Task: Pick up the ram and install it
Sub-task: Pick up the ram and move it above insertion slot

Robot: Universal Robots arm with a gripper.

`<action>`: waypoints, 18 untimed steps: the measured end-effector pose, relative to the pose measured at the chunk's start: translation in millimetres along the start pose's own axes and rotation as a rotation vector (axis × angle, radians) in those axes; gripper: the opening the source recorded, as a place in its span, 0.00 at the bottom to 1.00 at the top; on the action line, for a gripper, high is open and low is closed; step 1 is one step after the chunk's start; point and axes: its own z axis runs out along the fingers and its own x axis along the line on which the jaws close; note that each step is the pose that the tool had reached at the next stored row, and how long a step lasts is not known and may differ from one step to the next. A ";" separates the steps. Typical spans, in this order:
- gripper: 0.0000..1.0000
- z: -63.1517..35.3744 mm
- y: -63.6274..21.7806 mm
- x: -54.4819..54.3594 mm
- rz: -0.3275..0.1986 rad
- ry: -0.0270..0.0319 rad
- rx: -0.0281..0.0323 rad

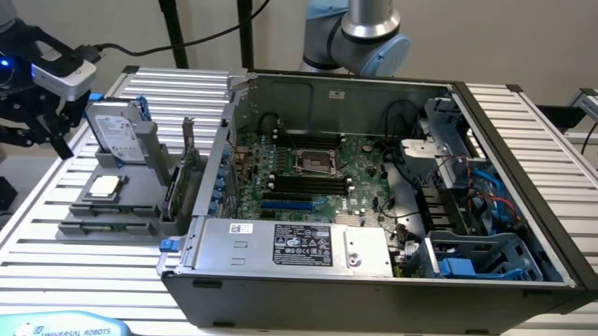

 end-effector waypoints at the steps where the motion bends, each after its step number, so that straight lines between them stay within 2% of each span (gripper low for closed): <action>1: 0.11 0.5 0.0 0.0 -0.018 0.0008 0.0000; 18: 0.11 9.5 -0.3 0.0 -0.327 0.0131 -0.0009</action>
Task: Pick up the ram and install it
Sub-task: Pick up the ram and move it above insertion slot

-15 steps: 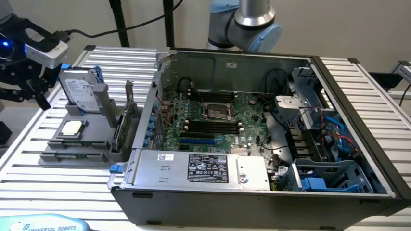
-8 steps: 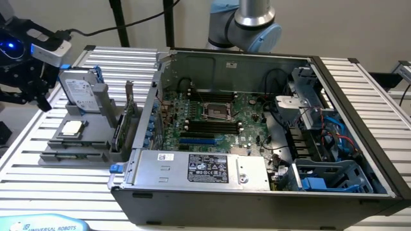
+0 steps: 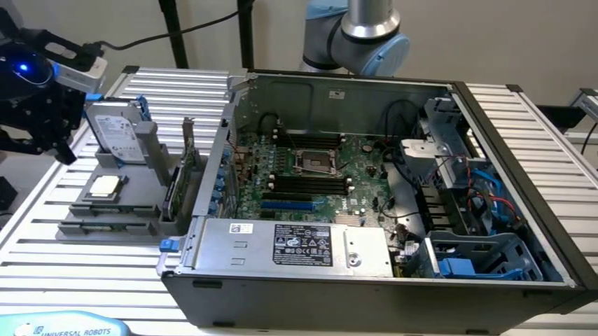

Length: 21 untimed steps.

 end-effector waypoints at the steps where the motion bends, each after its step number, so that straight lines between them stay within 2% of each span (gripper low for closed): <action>1: 0.11 0.5 0.0 0.0 -0.019 0.0007 0.0000; 6: 0.11 2.8 -0.1 0.0 -0.110 0.0039 0.0010; 10: 0.11 4.2 -0.2 0.1 -0.182 0.0048 0.0064; 14: 0.11 5.7 -0.2 0.0 -0.256 0.0040 0.0168; 19: 0.11 7.5 -0.4 0.0 -0.342 0.0007 0.0385; 21: 0.11 8.8 -0.6 0.0 -0.364 0.0004 0.0409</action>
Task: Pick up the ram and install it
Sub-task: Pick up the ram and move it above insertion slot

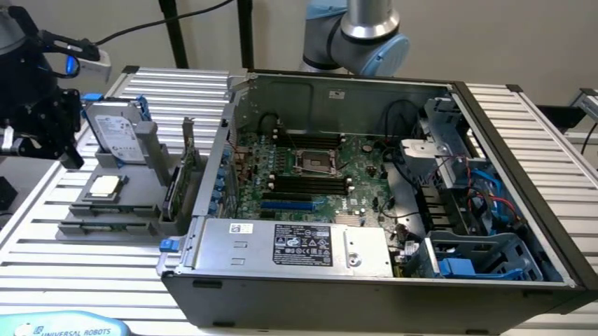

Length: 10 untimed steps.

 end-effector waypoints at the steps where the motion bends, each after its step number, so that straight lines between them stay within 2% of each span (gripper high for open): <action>1: 0.11 0.9 -0.4 0.0 -0.009 0.0003 -0.0001; 7: 0.11 10.9 -12.9 1.8 -0.022 0.0003 -0.0006; 10: 0.11 14.3 -15.0 9.1 -0.021 0.0006 -0.0078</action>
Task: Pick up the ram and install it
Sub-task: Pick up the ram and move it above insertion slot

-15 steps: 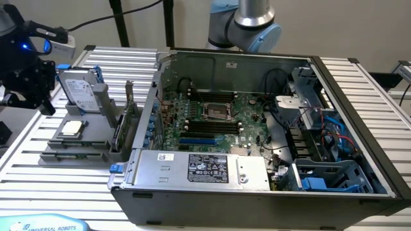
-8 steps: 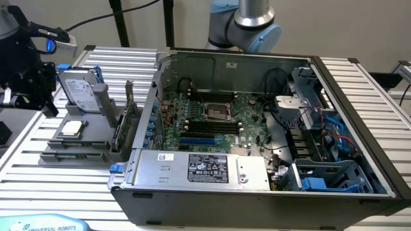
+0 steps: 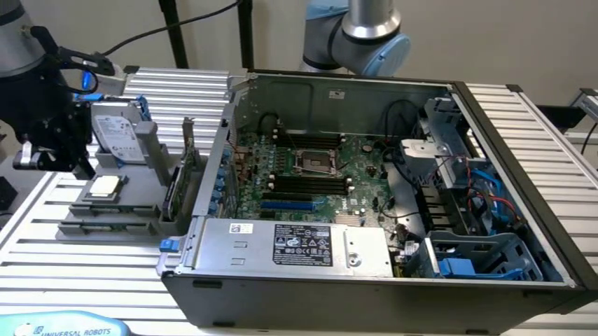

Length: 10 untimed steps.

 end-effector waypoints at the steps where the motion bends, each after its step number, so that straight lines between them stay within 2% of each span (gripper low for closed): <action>1: 0.11 1.0 -0.4 2.8 0.000 0.0001 -0.0037; 6: 0.12 6.1 -4.3 14.3 0.000 -0.0021 -0.0172; 7: 0.24 7.2 -5.5 15.6 0.000 -0.0033 -0.0189; 9: 0.24 9.6 -8.0 17.4 0.000 -0.0047 -0.0223; 10: 0.31 11.2 -8.9 17.7 0.000 -0.0050 -0.0233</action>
